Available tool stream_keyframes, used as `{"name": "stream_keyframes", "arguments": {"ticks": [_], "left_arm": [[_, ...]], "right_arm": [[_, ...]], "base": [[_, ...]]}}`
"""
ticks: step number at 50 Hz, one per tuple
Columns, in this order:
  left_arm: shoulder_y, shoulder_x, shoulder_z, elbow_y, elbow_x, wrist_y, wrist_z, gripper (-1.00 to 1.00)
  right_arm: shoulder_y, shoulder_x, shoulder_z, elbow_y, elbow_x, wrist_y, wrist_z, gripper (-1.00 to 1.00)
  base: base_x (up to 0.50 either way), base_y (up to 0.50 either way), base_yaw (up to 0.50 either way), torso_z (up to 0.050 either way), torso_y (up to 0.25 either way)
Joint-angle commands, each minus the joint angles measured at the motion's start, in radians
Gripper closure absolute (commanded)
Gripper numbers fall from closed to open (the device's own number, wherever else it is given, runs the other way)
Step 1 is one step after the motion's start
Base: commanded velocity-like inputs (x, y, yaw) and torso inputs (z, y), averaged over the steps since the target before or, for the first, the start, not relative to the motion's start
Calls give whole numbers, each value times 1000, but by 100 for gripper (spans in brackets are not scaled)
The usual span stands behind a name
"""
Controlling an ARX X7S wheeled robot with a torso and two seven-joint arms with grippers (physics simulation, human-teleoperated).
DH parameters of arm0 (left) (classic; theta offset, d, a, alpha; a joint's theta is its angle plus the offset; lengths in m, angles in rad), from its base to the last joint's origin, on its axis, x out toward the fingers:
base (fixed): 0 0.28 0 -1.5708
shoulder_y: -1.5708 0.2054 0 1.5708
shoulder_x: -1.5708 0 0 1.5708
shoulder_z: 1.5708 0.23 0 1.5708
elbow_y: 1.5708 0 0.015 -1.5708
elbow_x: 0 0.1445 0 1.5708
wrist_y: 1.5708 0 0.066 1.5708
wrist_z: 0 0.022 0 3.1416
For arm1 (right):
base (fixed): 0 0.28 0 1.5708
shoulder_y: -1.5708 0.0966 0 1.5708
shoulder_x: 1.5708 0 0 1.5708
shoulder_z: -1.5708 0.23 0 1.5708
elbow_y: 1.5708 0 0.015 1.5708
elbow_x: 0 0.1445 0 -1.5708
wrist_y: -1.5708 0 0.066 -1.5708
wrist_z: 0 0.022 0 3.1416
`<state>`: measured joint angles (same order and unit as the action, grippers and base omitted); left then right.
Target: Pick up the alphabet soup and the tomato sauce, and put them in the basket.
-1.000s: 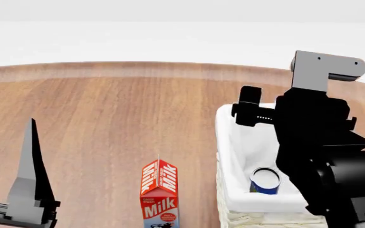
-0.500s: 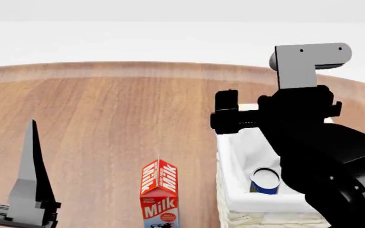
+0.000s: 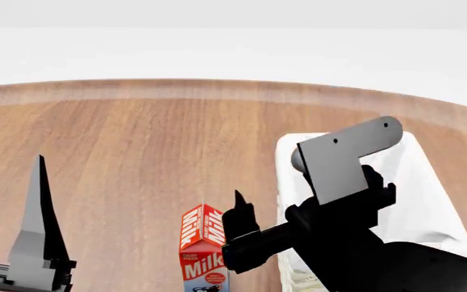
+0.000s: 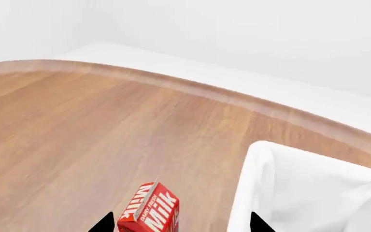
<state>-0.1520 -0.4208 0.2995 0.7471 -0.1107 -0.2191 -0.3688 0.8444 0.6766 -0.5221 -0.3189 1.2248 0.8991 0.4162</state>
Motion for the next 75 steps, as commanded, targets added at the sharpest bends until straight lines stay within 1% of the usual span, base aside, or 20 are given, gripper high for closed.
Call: {"name": "stream_keyframes", "arguments": {"ticks": [1,2,4,8,9,21,24,28,31,34,37,39,41,44,46,53,55,57,64,75], "left_arm": [[4,-3,-1,-6,-2,8,-3,-100],[2,-4,-2,-3,-4,5,-3,-100],[2,-5,-3,-2,-5,4,-4,-100],[3,-7,-4,1,-7,3,-4,-100],[3,-7,-5,-1,-7,5,-4,-100],[5,-10,-3,-4,-9,12,-6,-100],[6,-11,0,-3,-6,10,-6,-100],[8,-10,-3,-4,-11,18,-8,-100],[10,-13,-3,-5,-8,18,-9,-100],[10,-14,-8,-3,-14,18,-10,-100],[8,-16,-5,1,-10,12,-11,-100],[9,-15,-5,0,-9,16,-12,-100],[9,-14,-1,-6,-7,21,-12,-100],[8,-13,1,-8,-8,22,-12,-100],[8,-15,-3,-13,-12,25,-12,-100],[11,-19,-5,6,-12,10,-17,-100],[11,-20,-4,4,-11,12,-17,-100],[9,-20,0,5,-9,9,-17,-100],[6,-21,1,5,-9,9,-17,-100],[12,-25,-1,6,-10,18,-21,-100]], "right_arm": [[-110,67,-8,-211,67,14,33,-100],[-92,70,3,-227,130,37,69,-100],[-136,76,-15,-256,83,15,47,-100],[-121,85,-10,-310,170,46,102,-100],[-157,87,-23,-319,121,26,79,-100],[-263,117,-52,-421,123,9,89,-100],[-242,123,-55,-452,196,33,136,-100],[-304,129,-91,-476,132,33,123,-100],[-328,130,-107,-470,136,43,152,-100],[-324,142,-114,-503,220,65,207,-100],[-385,145,-145,-522,165,62,196,-100],[-350,150,-147,-536,275,85,275,-100],[-392,148,-161,-539,221,76,260,-100],[-392,155,-155,-546,294,66,327,-100],[-458,157,-162,-536,229,40,313,-100],[-471,180,-162,-572,364,15,449,-100],[-527,181,-169,-569,296,-1,429,-100],[-505,190,-167,-585,361,-1,473,-100],[-535,192,-180,-607,378,-12,548,-100],[-627,195,-209,-596,302,-22,596,-100]], "base": [[0,0,0,0,0],[0,0,0,0,0],[0,0,0,0,0],[0,0,0,0,0],[0,0,0,0,0],[0,0,0,0,0],[0,0,0,0,0],[0,0,0,0,0],[0,0,0,0,0],[0,0,0,0,0],[0,0,0,0,0],[0,0,0,0,0],[0,0,0,0,0],[0,0,0,0,0],[0,0,0,0,0],[0,0,0,0,0],[0,0,0,0,0],[0,0,0,0,0],[0,0,0,0,0],[0,0,0,0,0]]}}
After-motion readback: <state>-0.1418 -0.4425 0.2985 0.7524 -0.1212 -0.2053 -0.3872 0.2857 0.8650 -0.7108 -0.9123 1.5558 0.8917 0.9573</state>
